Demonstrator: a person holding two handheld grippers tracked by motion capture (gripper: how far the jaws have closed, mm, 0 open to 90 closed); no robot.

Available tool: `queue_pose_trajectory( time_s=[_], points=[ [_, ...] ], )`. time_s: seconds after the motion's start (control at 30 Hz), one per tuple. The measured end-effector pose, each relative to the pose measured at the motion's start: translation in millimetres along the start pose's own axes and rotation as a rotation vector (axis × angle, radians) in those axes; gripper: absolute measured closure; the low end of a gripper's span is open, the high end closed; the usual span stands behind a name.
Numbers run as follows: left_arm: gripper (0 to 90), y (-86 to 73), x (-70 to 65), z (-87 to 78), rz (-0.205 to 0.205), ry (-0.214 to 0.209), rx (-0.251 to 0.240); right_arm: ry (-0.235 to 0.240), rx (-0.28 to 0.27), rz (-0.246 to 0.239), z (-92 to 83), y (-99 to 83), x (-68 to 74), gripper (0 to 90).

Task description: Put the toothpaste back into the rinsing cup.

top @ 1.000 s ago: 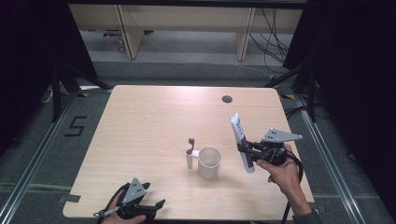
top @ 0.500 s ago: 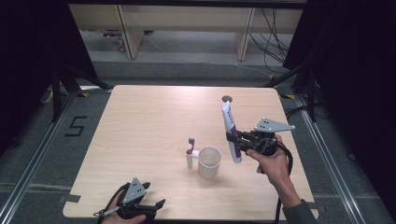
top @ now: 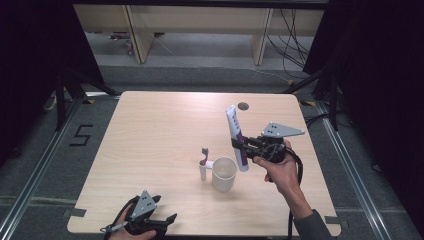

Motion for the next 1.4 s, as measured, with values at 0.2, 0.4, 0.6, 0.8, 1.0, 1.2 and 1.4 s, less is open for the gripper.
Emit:
queue_pose_trajectory(
  time_s=[0.2,0.4,0.6,0.8,1.0,1.2,1.4],
  points=[
    [19.1,0.2,0.0,0.0,-0.008,0.004,-0.003,0.014,-0.001,0.029,7.4,1.9,5.5,76.6],
    [19.1,0.8,-0.6,-0.2,-0.015,0.001,-0.008,0.029,-0.009,0.013,16.5,4.4,7.2,76.6],
    [19.1,0.3,0.5,-1.6,0.004,0.004,0.007,0.043,-0.019,0.020,23.1,5.2,9.8,76.6],
    [19.1,1.1,-0.4,-0.9,-0.004,-0.001,-0.001,0.057,-0.016,0.026,29.4,1.6,12.7,76.6],
    [19.1,1.1,-0.4,-0.5,-0.001,0.000,-0.006,0.054,-0.004,0.044,35.8,-9.5,12.4,76.5],
    [19.1,1.5,-2.2,0.6,-0.012,-0.006,-0.016,0.055,0.019,0.042,40.7,-21.0,12.3,76.5],
    [19.1,1.6,-2.5,0.3,-0.014,-0.007,-0.019,0.046,0.037,0.028,45.6,-30.4,12.7,76.4]
  ],
)
Point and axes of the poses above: each handheld gripper's, and its own axes: z roughly forward along the jaws, y roughly out of its top, x roughly to its left, the point moved 8 cm from there along z, roughly forward along the jaws, and after that the axes turned 6 degrees about y, right-handed, at the moved point
